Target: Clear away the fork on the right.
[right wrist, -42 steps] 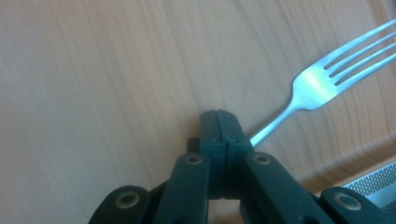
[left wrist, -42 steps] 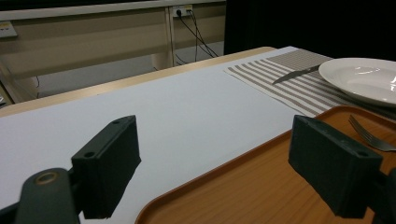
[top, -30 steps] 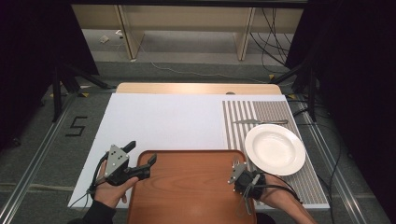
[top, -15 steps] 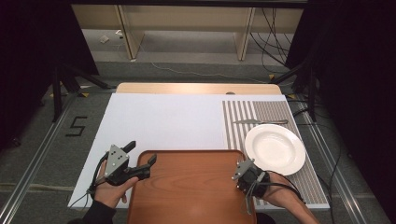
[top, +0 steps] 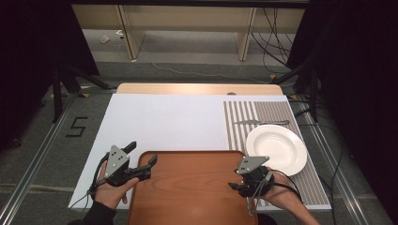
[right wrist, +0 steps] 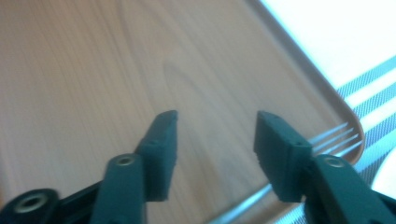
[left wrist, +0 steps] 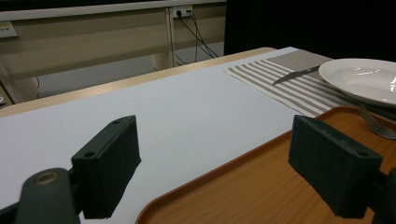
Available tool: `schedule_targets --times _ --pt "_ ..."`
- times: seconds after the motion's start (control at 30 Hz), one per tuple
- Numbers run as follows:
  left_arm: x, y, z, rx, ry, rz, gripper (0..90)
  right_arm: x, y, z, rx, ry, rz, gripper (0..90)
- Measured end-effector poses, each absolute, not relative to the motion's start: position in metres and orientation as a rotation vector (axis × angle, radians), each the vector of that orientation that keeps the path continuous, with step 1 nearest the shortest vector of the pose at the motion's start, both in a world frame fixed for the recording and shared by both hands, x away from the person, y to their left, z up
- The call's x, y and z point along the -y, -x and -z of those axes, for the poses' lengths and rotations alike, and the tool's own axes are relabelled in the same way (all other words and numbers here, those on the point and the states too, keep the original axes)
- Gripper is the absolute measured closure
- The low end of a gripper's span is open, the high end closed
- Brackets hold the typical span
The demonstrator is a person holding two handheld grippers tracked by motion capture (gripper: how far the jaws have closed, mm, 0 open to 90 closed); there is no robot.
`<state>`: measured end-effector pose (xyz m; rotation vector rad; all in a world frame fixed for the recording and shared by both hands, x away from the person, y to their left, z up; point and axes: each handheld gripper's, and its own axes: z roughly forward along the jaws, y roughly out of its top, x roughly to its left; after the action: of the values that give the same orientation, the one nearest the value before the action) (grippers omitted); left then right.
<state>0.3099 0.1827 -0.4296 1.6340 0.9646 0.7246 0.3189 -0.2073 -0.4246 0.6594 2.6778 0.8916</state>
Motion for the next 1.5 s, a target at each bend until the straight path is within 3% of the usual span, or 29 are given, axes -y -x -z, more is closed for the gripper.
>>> schedule_targets --times 0.27,1.5 --pt "-0.183 -0.31 0.43 -0.964 -1.634 -0.724 16.2 0.207 -0.317 0.416 -2.607 -0.731 -1.051 34.8" --pt "-0.181 -0.309 0.43 -0.949 -1.648 -0.707 16.1 0.233 -0.309 0.398 -2.264 -0.832 -1.436 27.1"
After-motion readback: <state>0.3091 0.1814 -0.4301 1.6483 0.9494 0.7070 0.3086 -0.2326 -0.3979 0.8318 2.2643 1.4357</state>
